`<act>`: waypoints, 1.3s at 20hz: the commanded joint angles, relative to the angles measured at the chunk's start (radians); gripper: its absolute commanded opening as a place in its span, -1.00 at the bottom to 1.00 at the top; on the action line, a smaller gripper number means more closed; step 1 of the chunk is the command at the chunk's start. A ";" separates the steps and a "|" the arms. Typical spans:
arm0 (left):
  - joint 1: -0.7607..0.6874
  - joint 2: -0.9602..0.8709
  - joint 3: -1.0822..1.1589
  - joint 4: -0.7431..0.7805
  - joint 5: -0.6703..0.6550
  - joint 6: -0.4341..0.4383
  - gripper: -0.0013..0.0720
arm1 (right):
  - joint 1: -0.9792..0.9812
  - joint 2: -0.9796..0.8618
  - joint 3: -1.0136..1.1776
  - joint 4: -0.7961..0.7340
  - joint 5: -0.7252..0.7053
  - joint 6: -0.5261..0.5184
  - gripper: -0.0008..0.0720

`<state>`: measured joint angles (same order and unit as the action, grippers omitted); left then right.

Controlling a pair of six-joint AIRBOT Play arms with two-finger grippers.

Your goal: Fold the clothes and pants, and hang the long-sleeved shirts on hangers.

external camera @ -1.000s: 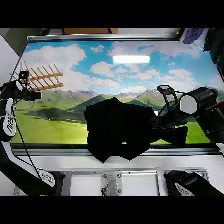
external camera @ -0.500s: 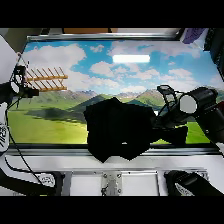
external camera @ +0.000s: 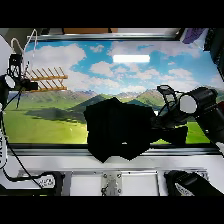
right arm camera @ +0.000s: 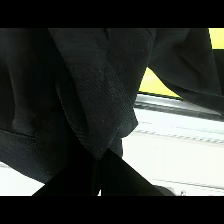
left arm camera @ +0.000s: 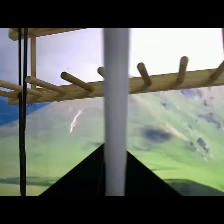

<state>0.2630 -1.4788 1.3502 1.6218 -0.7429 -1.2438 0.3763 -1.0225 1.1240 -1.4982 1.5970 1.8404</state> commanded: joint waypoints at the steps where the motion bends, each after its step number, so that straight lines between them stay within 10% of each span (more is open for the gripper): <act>1: -0.061 0.077 0.000 -0.003 -0.132 0.005 -0.90 | 0.001 0.000 0.000 0.000 0.000 0.000 -0.91; 4: -0.113 0.158 0.000 -0.134 -0.244 0.182 -0.90 | 0.001 0.000 0.000 0.000 0.000 0.000 -0.91; 10: -0.126 0.267 0.000 -0.655 -0.916 0.922 -0.90 | 0.001 0.000 0.000 0.000 0.000 0.000 -0.91; 16: -0.126 0.269 -0.001 -0.537 -1.089 1.011 -0.91 | 0.001 0.000 0.000 0.000 0.000 0.000 -0.91; 26: -0.319 0.491 -0.506 -0.542 -0.817 1.086 -0.91 | -0.001 -0.002 0.000 0.000 0.000 0.000 -0.91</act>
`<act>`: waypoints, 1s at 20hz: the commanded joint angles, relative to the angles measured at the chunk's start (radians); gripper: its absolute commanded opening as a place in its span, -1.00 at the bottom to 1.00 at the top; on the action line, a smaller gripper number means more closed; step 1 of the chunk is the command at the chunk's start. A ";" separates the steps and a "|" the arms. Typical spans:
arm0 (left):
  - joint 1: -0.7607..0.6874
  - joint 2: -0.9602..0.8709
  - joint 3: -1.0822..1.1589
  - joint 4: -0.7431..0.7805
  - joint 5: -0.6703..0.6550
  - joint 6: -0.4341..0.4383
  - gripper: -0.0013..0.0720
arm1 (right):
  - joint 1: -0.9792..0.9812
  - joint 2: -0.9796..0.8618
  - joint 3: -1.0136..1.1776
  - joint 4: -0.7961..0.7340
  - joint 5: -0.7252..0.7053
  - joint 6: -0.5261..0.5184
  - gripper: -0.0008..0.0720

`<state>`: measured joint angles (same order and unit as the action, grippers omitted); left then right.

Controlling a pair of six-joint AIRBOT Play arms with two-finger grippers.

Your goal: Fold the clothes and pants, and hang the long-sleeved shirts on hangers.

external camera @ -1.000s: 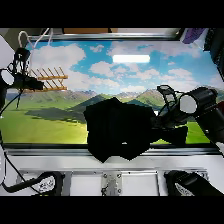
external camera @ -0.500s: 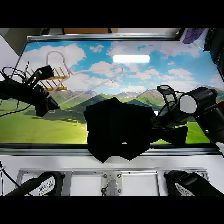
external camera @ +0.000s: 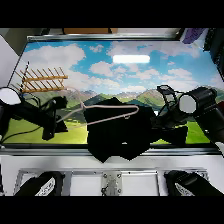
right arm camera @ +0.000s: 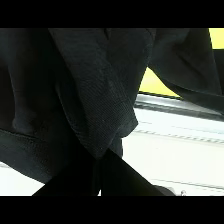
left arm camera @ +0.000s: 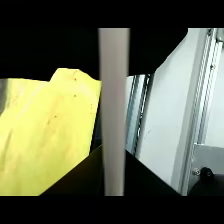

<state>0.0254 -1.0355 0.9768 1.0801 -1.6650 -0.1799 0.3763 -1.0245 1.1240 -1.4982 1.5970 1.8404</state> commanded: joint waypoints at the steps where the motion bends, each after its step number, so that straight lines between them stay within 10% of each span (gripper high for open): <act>1: -0.121 0.047 -0.154 0.000 0.138 0.023 -0.91 | -0.001 0.000 0.000 0.000 0.000 0.000 -0.91; 8: -0.230 0.043 -0.185 -0.001 0.338 0.023 -0.91 | -0.001 0.000 0.000 0.000 0.000 0.000 -0.91; 20: -0.347 -0.188 -0.077 -0.011 0.309 0.038 -0.91 | -0.001 0.000 0.000 0.000 0.000 0.000 -0.91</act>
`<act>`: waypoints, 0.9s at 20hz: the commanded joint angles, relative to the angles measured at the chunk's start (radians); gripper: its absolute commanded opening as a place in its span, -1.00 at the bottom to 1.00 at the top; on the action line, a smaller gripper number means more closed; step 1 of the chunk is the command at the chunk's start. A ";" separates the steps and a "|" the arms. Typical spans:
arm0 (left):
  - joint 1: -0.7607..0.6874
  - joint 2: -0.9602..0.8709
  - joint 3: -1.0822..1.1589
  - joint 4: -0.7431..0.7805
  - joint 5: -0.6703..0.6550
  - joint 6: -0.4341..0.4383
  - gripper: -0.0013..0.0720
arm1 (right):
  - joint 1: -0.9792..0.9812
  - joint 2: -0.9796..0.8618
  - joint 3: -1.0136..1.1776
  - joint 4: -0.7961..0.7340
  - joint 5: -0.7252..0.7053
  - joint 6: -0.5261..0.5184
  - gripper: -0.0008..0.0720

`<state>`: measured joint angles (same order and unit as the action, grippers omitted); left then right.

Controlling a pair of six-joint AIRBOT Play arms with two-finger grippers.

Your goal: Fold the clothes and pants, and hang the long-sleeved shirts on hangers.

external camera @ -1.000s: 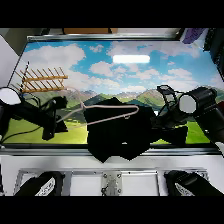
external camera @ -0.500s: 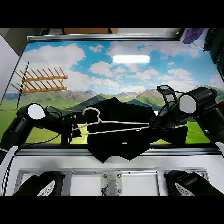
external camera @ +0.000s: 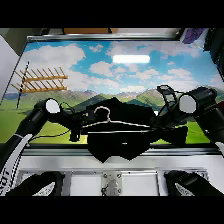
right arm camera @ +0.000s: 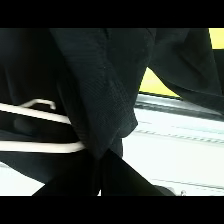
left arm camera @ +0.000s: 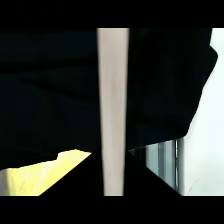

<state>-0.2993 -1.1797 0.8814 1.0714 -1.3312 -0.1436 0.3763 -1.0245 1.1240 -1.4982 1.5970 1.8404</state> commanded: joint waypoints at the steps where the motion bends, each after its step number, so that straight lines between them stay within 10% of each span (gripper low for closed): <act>1: -0.021 -0.055 0.018 -0.001 -0.034 0.002 -0.91 | -0.001 0.000 0.000 0.001 0.000 0.001 -0.91; 18: -0.021 -0.064 -0.003 -0.056 0.008 -0.003 -0.91 | 0.091 -0.003 0.167 0.205 -0.051 -0.097 -0.91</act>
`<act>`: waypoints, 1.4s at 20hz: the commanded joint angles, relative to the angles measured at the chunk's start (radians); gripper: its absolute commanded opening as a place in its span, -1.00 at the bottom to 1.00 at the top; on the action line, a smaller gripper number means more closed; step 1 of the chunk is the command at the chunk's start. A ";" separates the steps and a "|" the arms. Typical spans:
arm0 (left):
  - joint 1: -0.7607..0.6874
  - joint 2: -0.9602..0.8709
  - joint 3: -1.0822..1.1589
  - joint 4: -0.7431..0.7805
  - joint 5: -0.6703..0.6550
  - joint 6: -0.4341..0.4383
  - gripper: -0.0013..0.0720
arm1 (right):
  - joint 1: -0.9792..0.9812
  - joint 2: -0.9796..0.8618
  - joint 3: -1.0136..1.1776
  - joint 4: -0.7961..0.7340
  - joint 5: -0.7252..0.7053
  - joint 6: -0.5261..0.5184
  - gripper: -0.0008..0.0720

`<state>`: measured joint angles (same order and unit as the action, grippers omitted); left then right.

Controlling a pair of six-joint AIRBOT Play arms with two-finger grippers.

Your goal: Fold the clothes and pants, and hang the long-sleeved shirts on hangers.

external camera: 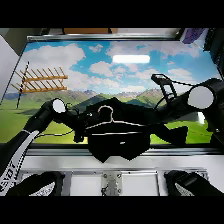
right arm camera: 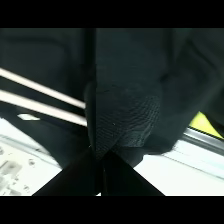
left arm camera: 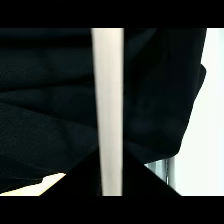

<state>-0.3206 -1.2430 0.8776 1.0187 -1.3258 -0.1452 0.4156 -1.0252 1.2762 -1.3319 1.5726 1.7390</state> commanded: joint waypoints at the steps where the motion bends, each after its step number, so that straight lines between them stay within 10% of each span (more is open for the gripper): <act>1: 0.000 -0.001 0.000 -0.003 0.002 -0.002 -0.91 | 0.085 -0.007 0.016 0.039 -0.056 0.025 -0.91; 24: 0.111 -0.001 0.000 -0.179 -0.024 -0.001 -0.91 | 0.367 -0.245 0.230 0.054 -0.319 0.093 -0.83; 26: 0.111 -0.001 0.000 -0.175 -0.025 -0.001 -0.91 | 0.367 -0.245 0.230 0.054 -0.317 0.093 0.32; 28: 0.111 -0.001 0.000 -0.174 -0.026 -0.001 -0.91 | 0.365 -0.237 0.230 0.054 -0.300 0.093 0.78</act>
<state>-0.2115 -1.2434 0.8772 0.8429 -1.3472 -0.1474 0.7818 -1.2682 1.5059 -1.2778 1.2655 1.8336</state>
